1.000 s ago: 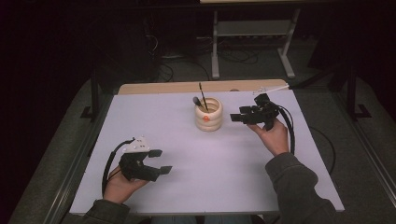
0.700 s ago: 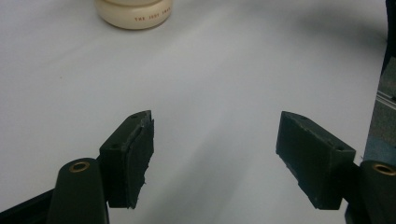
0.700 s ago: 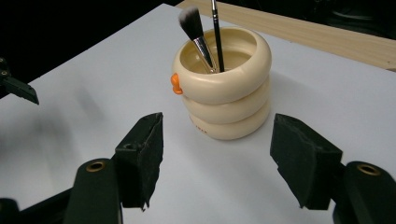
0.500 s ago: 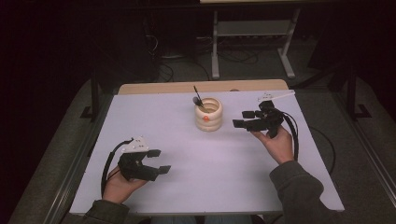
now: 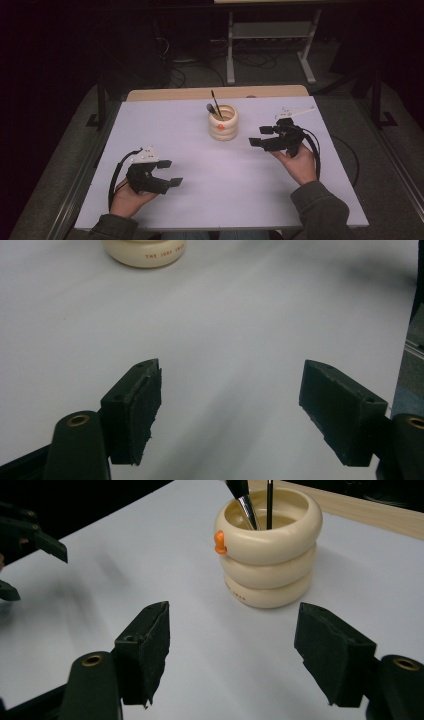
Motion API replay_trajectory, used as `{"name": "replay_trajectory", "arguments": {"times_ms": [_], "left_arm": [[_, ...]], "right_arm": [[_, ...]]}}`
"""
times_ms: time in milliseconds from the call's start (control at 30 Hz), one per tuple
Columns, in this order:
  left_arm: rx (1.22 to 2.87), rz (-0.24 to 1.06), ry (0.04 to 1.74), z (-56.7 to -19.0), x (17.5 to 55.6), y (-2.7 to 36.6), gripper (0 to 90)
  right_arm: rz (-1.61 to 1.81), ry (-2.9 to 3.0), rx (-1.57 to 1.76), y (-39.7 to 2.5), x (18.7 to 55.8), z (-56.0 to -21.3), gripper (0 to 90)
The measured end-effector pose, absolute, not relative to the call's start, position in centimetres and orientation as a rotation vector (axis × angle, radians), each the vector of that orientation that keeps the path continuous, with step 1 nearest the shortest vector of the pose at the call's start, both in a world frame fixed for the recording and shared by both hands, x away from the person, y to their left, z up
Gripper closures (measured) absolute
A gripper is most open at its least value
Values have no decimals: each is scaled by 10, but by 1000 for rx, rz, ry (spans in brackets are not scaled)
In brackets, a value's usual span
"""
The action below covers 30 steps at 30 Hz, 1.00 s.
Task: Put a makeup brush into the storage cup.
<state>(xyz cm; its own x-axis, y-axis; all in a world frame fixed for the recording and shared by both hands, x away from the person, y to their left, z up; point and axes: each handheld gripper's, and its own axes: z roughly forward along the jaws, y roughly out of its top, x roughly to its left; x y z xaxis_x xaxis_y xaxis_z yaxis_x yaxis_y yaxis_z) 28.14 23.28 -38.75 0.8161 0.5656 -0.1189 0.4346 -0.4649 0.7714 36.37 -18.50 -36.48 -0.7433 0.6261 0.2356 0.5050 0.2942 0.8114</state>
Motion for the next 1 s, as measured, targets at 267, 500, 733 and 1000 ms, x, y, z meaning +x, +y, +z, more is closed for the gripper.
{"name": "replay_trajectory", "arguments": {"times_ms": [267,500,733,1000], "left_arm": [[2104,189,757,-386,282,237,217],[2096,196,766,-386,282,238,212],[2093,206,769,-387,281,238,213],[2094,208,769,-388,280,240,214]], "right_arm": [[1453,2398,1036,-189,348,-368,275],[1440,2400,1030,-191,336,-372,259],[1450,2389,1030,-196,324,-376,255],[1440,2385,1031,-200,311,-386,232]]}}
